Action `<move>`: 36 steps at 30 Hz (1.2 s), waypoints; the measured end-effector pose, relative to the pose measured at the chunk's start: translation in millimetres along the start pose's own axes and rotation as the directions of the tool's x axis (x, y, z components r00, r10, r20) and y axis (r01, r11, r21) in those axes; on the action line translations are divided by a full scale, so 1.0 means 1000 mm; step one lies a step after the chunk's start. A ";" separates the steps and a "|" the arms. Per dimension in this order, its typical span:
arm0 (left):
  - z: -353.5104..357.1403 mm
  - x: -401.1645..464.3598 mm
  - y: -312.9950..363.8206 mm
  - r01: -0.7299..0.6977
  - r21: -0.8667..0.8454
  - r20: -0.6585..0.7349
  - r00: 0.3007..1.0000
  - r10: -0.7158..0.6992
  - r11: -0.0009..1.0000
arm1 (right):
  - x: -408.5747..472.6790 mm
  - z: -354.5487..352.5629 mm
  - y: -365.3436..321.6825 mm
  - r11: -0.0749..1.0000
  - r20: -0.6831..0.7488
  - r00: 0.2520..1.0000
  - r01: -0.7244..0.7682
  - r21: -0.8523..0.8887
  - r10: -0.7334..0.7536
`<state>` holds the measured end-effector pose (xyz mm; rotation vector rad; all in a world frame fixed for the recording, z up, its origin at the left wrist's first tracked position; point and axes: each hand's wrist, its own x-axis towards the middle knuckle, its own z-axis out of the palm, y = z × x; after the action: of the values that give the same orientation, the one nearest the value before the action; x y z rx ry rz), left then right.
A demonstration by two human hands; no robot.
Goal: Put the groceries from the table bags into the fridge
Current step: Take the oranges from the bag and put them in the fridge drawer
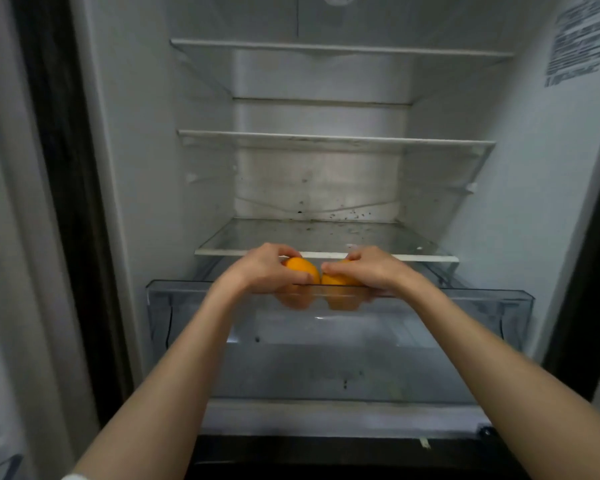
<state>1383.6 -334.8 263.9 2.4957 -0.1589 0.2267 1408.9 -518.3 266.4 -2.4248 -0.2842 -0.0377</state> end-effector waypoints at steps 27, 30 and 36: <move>0.042 -0.101 -0.028 -0.177 0.554 -0.278 0.882 0.380 0.814 | -0.075 0.053 0.018 0.750 -0.305 0.809 0.231 -0.620 -0.501; 0.048 -0.139 -0.030 -0.146 0.494 -0.212 0.936 0.282 0.857 | -0.107 0.070 0.023 0.772 -0.336 0.789 0.256 -0.582 -0.514; 0.067 -0.258 -0.055 -0.054 0.448 -0.222 0.960 0.170 0.892 | -0.207 0.123 0.015 0.832 -0.151 0.888 0.331 -0.446 -0.434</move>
<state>1148.3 -314.7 127.7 2.8736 -0.1601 0.7010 1204.2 -490.8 141.2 -2.6935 -0.7107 -0.6384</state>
